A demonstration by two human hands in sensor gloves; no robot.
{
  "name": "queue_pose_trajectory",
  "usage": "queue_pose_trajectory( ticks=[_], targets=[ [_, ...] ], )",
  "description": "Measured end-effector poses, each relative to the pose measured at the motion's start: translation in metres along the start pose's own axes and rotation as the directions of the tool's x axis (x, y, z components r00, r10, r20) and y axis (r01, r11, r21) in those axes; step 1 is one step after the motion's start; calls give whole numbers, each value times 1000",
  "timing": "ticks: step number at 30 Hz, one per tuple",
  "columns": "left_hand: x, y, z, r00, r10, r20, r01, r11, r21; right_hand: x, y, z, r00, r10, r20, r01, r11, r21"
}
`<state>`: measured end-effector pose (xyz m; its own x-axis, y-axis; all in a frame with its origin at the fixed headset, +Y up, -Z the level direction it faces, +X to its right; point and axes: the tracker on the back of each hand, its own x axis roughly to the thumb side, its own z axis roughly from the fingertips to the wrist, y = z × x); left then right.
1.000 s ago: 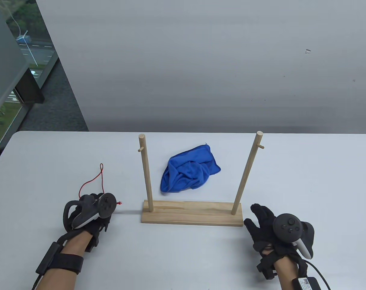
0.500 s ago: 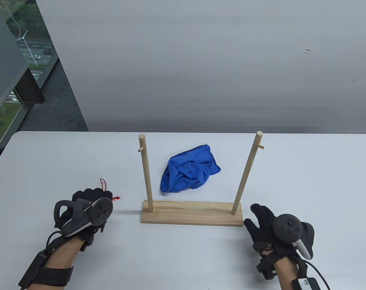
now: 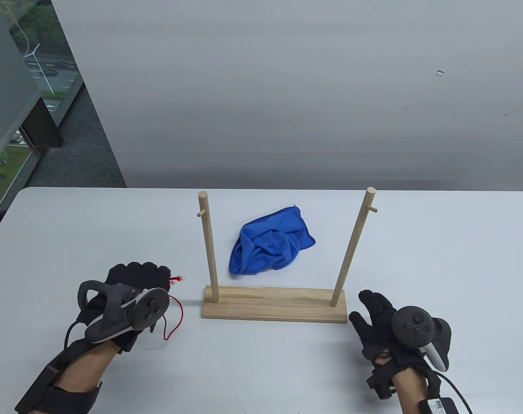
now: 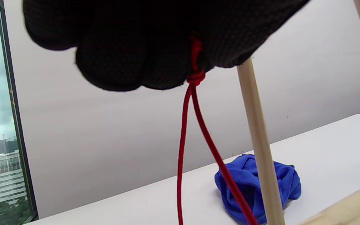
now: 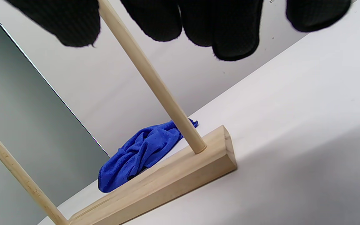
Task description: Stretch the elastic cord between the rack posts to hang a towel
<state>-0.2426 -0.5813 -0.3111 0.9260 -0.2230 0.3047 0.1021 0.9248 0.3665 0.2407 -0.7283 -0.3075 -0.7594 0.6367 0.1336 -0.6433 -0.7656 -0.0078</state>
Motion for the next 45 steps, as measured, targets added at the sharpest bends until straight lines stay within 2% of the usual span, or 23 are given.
queue_pose_trajectory(
  ticks=[21,27,39,45],
  targets=[
    [27,72,-26,988,49,149,-71,987,142,0,-2,1,1000,-6,-1,6,1000,-12],
    [29,91,-36,968,162,192,-194,968,158,-1,-3,2,1000,-9,0,9,1000,-18],
    [48,130,-65,949,155,274,-215,955,202,-1,-5,3,1000,-13,0,13,1000,-26],
    [52,146,-80,938,189,291,-248,952,178,-1,-7,3,1000,-15,7,15,999,-32]
  ],
)
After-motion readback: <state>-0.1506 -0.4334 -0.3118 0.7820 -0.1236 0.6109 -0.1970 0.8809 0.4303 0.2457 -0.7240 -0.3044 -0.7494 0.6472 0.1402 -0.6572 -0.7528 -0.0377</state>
